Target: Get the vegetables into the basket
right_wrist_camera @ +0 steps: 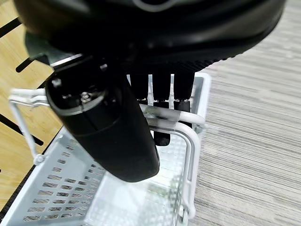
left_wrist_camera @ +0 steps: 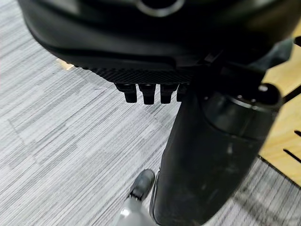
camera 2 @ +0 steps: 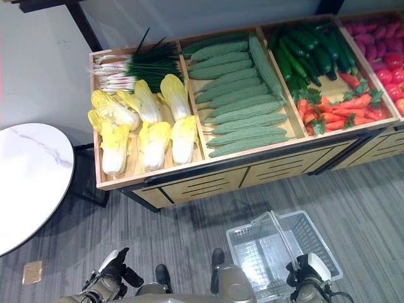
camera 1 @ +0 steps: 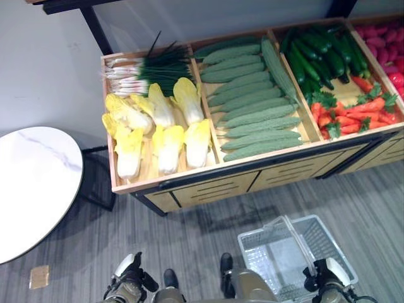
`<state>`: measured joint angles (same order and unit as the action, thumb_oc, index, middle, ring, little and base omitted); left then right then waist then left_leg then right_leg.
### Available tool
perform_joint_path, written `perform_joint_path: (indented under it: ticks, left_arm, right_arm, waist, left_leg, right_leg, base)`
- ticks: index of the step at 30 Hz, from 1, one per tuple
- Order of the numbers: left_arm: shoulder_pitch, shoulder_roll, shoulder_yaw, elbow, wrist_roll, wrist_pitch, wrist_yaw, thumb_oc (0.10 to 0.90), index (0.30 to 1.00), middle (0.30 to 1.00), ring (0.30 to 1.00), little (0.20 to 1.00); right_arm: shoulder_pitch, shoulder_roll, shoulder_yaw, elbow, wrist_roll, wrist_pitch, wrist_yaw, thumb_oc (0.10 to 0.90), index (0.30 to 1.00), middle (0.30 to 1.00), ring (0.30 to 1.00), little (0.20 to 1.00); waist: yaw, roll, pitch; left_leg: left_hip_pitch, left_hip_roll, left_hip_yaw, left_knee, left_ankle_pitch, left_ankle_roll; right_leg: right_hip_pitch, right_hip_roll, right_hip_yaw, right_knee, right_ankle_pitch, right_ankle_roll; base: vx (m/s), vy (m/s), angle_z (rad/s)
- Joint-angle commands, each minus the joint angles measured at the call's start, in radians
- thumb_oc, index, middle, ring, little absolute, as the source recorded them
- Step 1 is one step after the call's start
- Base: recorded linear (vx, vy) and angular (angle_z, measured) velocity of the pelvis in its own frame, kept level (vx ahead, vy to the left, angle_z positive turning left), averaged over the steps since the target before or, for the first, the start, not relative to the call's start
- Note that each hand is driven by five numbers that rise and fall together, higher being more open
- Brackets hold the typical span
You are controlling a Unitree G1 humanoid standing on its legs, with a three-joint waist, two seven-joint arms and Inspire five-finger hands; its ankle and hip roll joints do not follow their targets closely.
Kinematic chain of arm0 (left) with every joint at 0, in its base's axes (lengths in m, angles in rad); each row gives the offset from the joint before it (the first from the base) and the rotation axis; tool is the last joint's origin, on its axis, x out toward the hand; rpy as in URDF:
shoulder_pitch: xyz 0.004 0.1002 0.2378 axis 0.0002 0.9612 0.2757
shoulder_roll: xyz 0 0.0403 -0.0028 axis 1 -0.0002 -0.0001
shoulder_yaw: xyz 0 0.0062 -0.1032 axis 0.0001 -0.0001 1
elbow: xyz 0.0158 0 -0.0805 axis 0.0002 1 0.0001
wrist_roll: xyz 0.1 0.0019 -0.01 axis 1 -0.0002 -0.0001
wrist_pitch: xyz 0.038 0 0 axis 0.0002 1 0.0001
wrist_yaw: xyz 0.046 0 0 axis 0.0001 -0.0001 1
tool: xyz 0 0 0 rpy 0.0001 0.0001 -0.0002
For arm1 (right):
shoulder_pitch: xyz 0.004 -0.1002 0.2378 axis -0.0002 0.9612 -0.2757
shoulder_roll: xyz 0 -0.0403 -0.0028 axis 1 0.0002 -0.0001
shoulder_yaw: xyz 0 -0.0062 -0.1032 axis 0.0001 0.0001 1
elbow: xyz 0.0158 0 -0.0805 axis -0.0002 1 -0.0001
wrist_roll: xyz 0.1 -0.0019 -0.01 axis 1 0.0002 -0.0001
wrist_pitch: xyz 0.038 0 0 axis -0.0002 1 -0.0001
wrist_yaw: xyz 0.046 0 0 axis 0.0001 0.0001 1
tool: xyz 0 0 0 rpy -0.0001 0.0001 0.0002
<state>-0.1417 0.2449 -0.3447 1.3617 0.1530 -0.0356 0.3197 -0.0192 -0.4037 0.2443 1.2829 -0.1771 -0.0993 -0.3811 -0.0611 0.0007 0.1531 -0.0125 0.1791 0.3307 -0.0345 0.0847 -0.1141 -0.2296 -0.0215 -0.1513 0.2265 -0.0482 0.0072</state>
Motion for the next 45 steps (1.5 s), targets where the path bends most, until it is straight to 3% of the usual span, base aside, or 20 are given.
perform_joint_path:
  ticks: [1, 6, 13, 15, 22, 25, 26, 35, 40, 45]
  left_arm:
    - [0.003, 0.046, 0.088, 0.01, -0.041, 0.007, 0.08, 0.9, 1.0, 1.0, 1.0, 1.0]
    - [0.019, 0.054, 0.194, 0.004, -0.169, -0.031, 0.141, 0.9, 1.0, 1.0, 1.0, 1.0]
    - [0.013, 0.135, 0.523, 0.032, -0.43, -0.126, 0.444, 0.9, 1.0, 1.0, 1.0, 1.0]
    - [-0.01, 0.178, 0.56, 0.033, -0.459, -0.162, 0.517, 0.9, 1.0, 1.0, 1.0, 1.0]
    - [-0.092, 0.277, 0.532, -0.051, -0.389, -0.194, 0.65, 0.9, 1.0, 1.0, 1.0, 1.0]
    - [-0.162, 0.333, 0.488, -0.276, -0.325, -0.219, 0.74, 0.9, 1.0, 1.0, 1.0, 1.0]
    - [-0.161, 0.331, 0.488, -0.279, -0.323, -0.216, 0.742, 0.9, 1.0, 1.0, 1.0, 1.0]
    - [-0.25, 0.353, 0.29, -0.548, -0.072, -0.149, 0.671, 0.9, 1.0, 1.0, 1.0, 1.0]
    - [-0.307, 0.333, 0.166, -0.562, -0.015, -0.152, 0.543, 0.9, 1.0, 1.0, 1.0, 1.0]
    - [-0.337, 0.302, 0.127, -0.594, -0.013, -0.161, 0.496, 0.9, 1.0, 1.0, 1.0, 1.0]
  right_arm:
    - [-0.004, -0.027, -0.001, -0.001, 0.035, -0.022, -0.067, 0.4, 0.3, 0.3, 0.3, 0.3]
    - [-0.002, 0.004, -0.004, 0.024, 0.033, -0.032, -0.084, 0.4, 0.3, 0.3, 0.3, 0.3]
    - [0.015, 0.058, 0.009, 0.077, 0.008, -0.055, -0.14, 0.4, 0.3, 0.3, 0.3, 0.3]
    - [0.015, 0.059, 0.025, 0.081, -0.009, -0.062, -0.143, 0.4, 0.3, 0.3, 0.3, 0.3]
    - [0.009, 0.042, 0.059, 0.061, -0.041, -0.091, -0.144, 0.4, 0.3, 0.3, 0.3, 0.3]
    - [0.016, 0.022, 0.056, 0.051, -0.06, -0.088, -0.149, 0.4, 0.3, 0.3, 0.3, 0.3]
    - [0.017, 0.022, 0.055, 0.051, -0.061, -0.088, -0.149, 0.4, 0.3, 0.3, 0.3, 0.3]
    - [0.011, -0.022, 0.046, 0.009, -0.077, -0.078, -0.128, 0.4, 0.3, 0.3, 0.3, 0.3]
    - [-0.016, -0.034, 0.05, 0.004, -0.078, -0.074, -0.111, 0.4, 0.3, 0.3, 0.3, 0.3]
    - [-0.032, -0.035, 0.058, -0.009, -0.077, -0.071, -0.103, 0.4, 0.3, 0.3, 0.3, 0.3]
  waist:
    - [0.014, -0.037, 0.022]
    - [0.034, -0.046, 0.013]
    - [0.055, -0.058, -0.006]
    - [0.049, -0.056, -0.019]
    - [0.036, -0.044, -0.042]
    - [0.025, -0.037, -0.049]
    - [0.025, -0.037, -0.049]
    - [-0.008, -0.036, -0.049]
    - [-0.026, -0.028, -0.042]
    - [-0.033, -0.025, -0.032]
  left_leg:
    - [0.041, -0.04, -0.003, -0.031, 0.002, -0.005]
    - [0.052, -0.051, -0.012, -0.044, -0.004, -0.002]
    - [0.068, -0.054, -0.021, -0.053, -0.011, -0.008]
    - [0.076, -0.055, -0.015, -0.053, -0.016, -0.012]
    - [0.082, -0.054, -0.015, -0.053, -0.016, -0.022]
    - [0.077, -0.049, -0.02, -0.053, -0.011, -0.03]
    - [0.077, -0.049, -0.021, -0.053, -0.011, -0.03]
    - [0.071, -0.041, -0.019, -0.053, -0.007, -0.03]
    - [0.072, -0.04, -0.008, -0.053, -0.01, -0.029]
    - [0.066, -0.036, 0.001, -0.053, -0.011, -0.027]
  right_leg:
    - [0.073, -0.099, 0.135, -0.183, 0.141, 0.113]
    - [0.083, -0.108, 0.129, -0.199, 0.151, 0.12]
    - [0.102, -0.11, 0.119, -0.216, 0.155, 0.127]
    - [0.111, -0.108, 0.119, -0.222, 0.156, 0.128]
    - [0.126, -0.106, 0.113, -0.238, 0.161, 0.133]
    - [0.13, -0.104, 0.105, -0.244, 0.162, 0.137]
    - [0.131, -0.104, 0.104, -0.244, 0.162, 0.137]
    - [0.129, -0.098, 0.109, -0.251, 0.167, 0.138]
    - [0.124, -0.094, 0.121, -0.254, 0.17, 0.138]
    - [0.107, -0.09, 0.134, -0.256, 0.175, 0.139]
  base:
    - [-0.03, 0.054, -0.29]
    - [-0.01, 0.021, -0.02]
    - [0.0, -0.001, 0.04]
    - [0.0, 0.0, 0.0]
    - [0.0, 0.0, 0.0]
    - [0.0, 0.0, 0.0]
    - [0.0, 0.0, 0.0]
    - [0.0, -0.007, -0.02]
    - [0.01, 0.004, -0.07]
    - [-0.01, 0.001, -0.07]
